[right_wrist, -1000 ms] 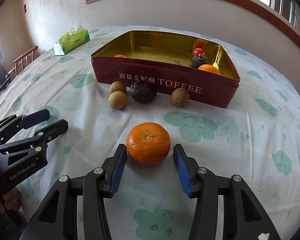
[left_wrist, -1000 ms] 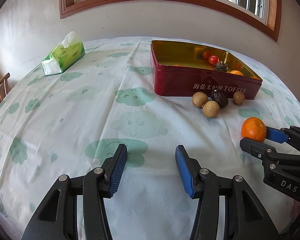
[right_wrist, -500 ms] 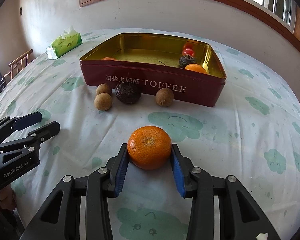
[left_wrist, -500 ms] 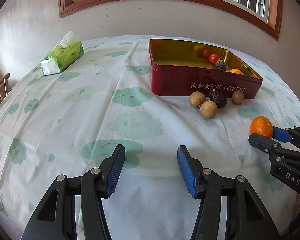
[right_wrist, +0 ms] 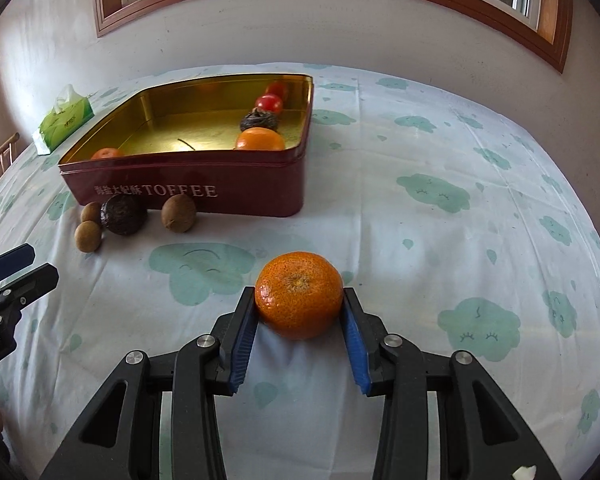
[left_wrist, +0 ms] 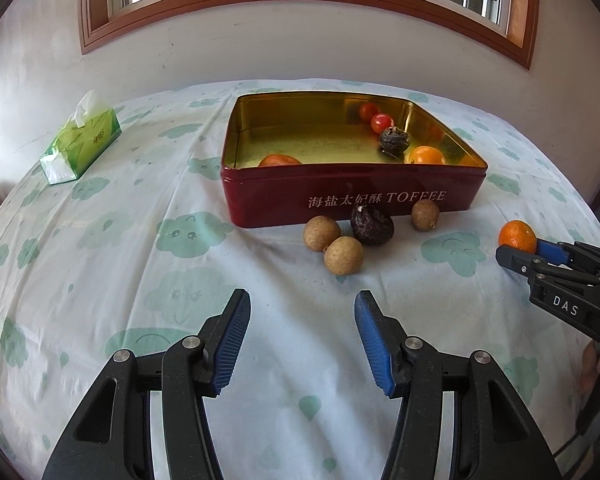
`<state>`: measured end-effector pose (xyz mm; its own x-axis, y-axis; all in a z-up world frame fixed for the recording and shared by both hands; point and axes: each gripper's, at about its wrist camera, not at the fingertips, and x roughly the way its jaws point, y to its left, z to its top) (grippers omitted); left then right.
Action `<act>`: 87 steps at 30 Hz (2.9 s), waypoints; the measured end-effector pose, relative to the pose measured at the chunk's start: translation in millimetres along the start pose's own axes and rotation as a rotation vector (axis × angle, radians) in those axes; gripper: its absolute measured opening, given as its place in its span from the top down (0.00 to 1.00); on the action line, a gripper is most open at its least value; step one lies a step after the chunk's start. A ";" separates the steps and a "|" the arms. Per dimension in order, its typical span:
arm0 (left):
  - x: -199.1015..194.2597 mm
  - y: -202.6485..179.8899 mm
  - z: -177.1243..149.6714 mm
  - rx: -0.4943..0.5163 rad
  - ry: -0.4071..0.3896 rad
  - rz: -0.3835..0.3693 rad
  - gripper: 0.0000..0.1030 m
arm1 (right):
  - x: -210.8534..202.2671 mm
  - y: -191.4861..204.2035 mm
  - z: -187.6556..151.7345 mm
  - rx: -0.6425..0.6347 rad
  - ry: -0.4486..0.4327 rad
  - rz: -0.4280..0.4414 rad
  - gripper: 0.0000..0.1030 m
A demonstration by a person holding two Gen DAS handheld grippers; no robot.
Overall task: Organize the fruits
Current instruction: 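Grasp a small brown round fruit with the left tool, then lift the orange with the right tool while the left tool lifts the brown fruit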
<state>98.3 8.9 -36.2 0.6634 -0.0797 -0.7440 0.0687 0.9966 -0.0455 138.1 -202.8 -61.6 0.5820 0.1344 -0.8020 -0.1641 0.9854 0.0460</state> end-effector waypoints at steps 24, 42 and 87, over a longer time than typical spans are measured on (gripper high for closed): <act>39.5 -5.4 25.5 -0.056 0.046 -0.043 0.74 | 4.7 -14.1 3.7 0.040 -0.002 0.017 0.61; 41.6 -2.9 26.5 -0.043 0.041 0.003 0.74 | 5.1 -13.8 3.3 0.040 -0.002 0.017 0.61; 26.5 -0.6 22.3 -0.053 -0.022 0.023 0.74 | -15.6 -15.3 0.0 0.065 -0.015 0.022 0.64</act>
<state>132.5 5.7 -41.0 0.6806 -0.0563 -0.7304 0.0136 0.9978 -0.0642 131.6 -219.9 -49.8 0.5905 0.1574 -0.7915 -0.1251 0.9868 0.1029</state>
